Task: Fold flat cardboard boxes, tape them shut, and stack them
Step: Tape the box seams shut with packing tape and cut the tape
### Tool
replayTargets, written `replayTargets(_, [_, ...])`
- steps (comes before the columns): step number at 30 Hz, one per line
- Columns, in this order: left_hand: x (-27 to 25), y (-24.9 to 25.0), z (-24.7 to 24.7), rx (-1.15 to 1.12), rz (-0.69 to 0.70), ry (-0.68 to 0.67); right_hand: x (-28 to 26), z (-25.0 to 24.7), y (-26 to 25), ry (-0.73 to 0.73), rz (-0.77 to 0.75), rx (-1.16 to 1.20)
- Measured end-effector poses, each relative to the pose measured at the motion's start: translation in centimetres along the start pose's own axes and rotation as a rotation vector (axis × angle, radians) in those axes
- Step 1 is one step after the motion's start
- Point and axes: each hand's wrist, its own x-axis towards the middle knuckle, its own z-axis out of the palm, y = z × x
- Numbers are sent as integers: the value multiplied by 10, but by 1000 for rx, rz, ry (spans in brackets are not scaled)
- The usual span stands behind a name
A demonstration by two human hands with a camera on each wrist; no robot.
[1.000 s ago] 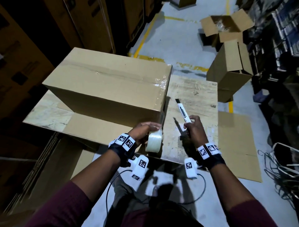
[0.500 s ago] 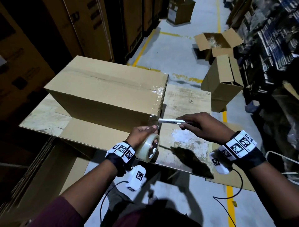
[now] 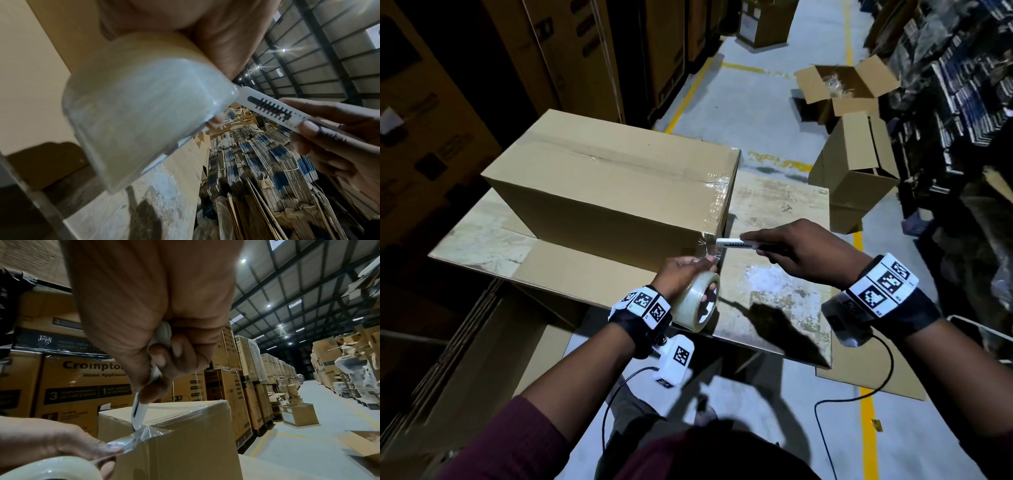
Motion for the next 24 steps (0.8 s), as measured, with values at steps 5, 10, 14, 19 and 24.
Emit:
replayTargets(5, [0,0,0,1,2,11,5,-7,-9,-33,15,-63])
replayTargets(10, [2,0,-3,17,-10,-10,8,-9,-17,-73,52,-159])
replayTargets(14, [2,-1,-3,23,-4,-24,11,-10,-25,-140,94,-269])
replayTargets(19, [2,-3,-7,23,9,-43,5,1,-14,-242,206,-366])
replayTargets(24, [1,-5,-11,5,23,-67,-42,15,16,-87,181,-81])
